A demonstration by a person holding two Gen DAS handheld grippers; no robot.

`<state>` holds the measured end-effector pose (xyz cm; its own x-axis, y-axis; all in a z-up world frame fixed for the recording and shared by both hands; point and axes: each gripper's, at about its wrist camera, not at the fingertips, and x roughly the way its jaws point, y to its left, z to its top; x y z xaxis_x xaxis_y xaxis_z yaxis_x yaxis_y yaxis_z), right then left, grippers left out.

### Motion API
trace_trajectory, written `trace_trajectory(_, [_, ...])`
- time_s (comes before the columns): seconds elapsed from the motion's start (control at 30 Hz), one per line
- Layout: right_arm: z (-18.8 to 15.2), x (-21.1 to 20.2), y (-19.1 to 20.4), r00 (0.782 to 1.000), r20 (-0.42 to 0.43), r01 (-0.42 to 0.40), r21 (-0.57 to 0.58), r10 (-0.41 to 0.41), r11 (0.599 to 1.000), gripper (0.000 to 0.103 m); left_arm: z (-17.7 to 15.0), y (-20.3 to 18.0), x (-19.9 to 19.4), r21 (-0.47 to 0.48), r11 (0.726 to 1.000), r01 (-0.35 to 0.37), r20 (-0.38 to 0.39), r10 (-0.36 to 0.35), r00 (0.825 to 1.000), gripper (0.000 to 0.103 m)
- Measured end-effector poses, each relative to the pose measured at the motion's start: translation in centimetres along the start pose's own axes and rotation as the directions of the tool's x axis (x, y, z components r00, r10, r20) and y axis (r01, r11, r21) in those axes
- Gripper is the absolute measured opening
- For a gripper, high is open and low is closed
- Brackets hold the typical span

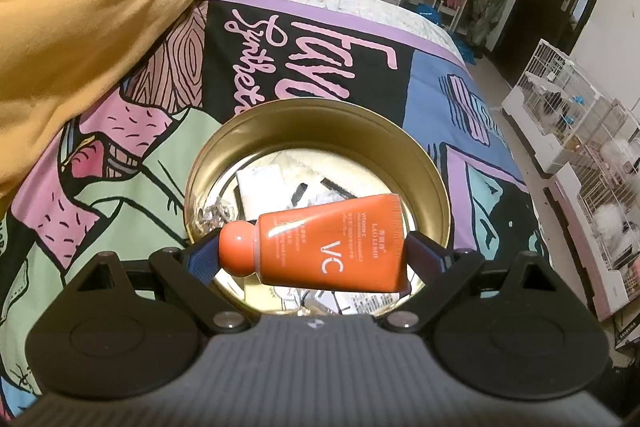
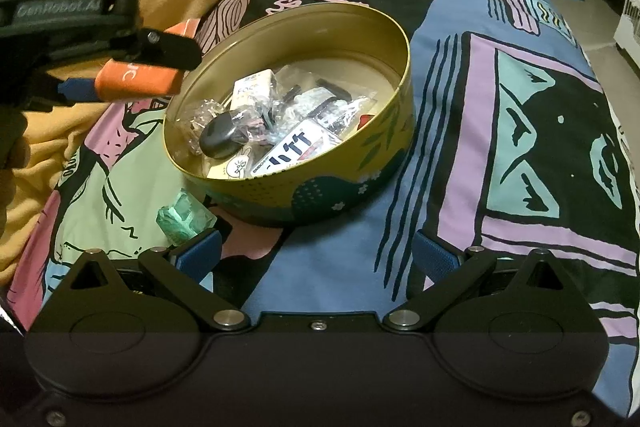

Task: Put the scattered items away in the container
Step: 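Carry the orange tube over the gold tin and open the left gripper, then move the right gripper to the green foil packet and grasp it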

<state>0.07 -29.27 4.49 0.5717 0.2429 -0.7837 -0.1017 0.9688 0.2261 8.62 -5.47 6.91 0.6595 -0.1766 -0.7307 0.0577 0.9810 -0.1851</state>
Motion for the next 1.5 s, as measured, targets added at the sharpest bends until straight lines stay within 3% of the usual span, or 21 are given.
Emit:
trace_trajectory(0.47, [0.0,0.6,0.0,1.000,-0.016,-0.003,-0.003,0.003,1.000,0.102,1.5,-0.8,3.3,0.001,0.999,-0.053,-0.009,0.053,0.999,0.094])
trace_trajectory(0.67, [-0.1,0.7,0.0,1.000,-0.023,-0.002,-0.006,0.002,1.000,0.102,2.5,-0.5,4.9,-0.038,0.997,-0.071,-0.004,0.071,0.997,0.103])
trace_trajectory(0.97, [-0.3,0.7,-0.1,1.000,-0.019,-0.004,-0.003,0.004,1.000,0.102,0.1,2.8,3.2,-0.126,0.991,-0.050,-0.071,0.041,0.997,0.103])
trace_trajectory(1.27, [-1.2,1.0,2.1,0.997,-0.018,-0.071,-0.077,0.069,0.995,0.102,-4.0,7.0,-0.1,-0.184,0.981,-0.055,-0.069,0.042,0.997,0.103])
trace_trajectory(1.4, [-2.2,1.7,4.1,0.991,-0.039,-0.135,-0.119,0.131,0.984,0.102,-4.7,8.9,-1.2,-0.138,0.984,-0.110,-0.063,0.103,0.993,0.103])
trace_trajectory(1.5, [-3.1,2.5,6.4,0.987,-0.058,-0.157,-0.196,0.148,0.968,0.102,-4.7,11.0,-1.9,-0.155,0.974,-0.163,-0.044,0.158,0.986,0.103])
